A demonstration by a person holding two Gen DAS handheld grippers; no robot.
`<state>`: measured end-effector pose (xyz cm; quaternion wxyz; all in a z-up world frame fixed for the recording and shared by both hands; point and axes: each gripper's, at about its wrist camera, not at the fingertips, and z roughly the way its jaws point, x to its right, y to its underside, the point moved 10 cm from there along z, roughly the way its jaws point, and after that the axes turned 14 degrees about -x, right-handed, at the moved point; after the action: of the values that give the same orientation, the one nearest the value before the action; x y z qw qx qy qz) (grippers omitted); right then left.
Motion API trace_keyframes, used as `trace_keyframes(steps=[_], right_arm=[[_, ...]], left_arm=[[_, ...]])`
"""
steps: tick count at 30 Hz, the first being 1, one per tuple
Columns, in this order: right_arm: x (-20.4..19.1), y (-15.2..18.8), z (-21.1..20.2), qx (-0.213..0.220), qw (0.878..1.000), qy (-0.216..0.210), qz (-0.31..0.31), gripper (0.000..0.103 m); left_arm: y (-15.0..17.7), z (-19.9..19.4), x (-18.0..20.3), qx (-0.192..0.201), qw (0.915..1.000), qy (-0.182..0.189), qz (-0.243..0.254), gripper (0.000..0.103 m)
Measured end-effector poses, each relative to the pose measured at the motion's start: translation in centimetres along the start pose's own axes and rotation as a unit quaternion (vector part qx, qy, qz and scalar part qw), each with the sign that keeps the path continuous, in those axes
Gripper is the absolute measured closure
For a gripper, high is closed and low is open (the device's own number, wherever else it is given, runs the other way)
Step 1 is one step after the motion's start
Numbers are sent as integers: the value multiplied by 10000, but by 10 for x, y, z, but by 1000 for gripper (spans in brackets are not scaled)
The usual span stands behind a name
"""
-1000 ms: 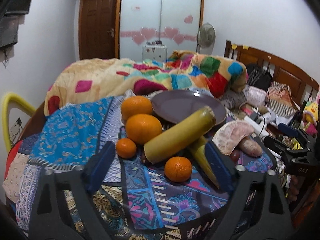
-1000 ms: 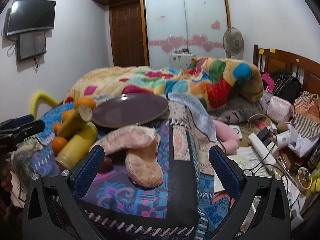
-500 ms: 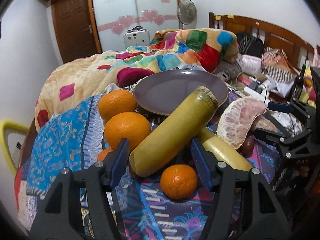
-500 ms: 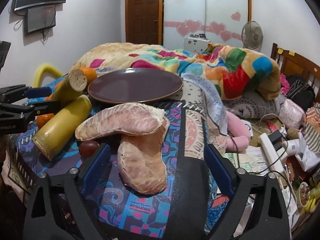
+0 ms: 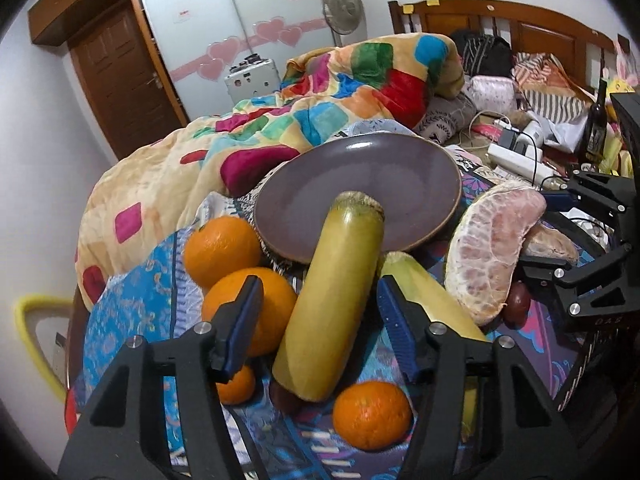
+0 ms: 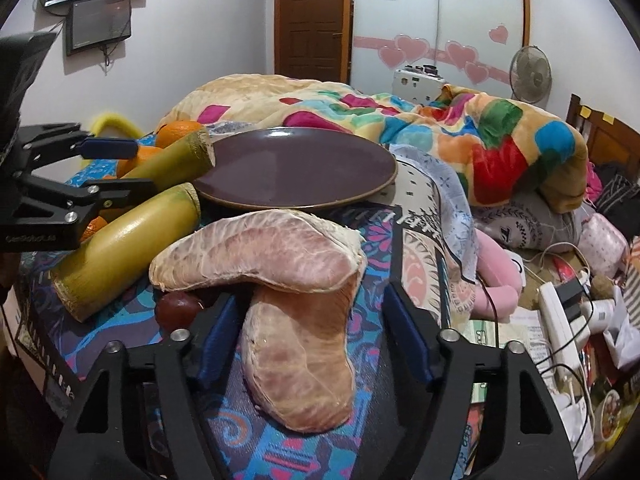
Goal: Organize fruits
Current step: 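Move left gripper to the yellow cylinder while right gripper approaches a pomelo segment, then grasp and lift the yellow cylinder with left gripper while right grasps the pomelo segment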
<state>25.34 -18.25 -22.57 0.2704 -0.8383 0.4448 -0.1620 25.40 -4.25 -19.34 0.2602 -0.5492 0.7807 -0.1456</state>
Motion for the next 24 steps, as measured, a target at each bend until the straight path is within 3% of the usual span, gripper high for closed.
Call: trace_keyframes(steps=[2,8,12,24], right_arm=[[-2,-1,0,4,10000,-32,-31,51],[-1,-2,0,52,10000,-47,9,54],[1,-1,-1,83,9999,-82,12,57],[6,8,-7,73,9999,-86,74,63]], left_arm=[[-3,3,0,-82,9999,77,29,45],[-18,13,-2,-309,9986,434,-23,47],[-23,21,3,-476,9961,736,-46,64],[-27,7,-5,-282,9962,750,-328,66]])
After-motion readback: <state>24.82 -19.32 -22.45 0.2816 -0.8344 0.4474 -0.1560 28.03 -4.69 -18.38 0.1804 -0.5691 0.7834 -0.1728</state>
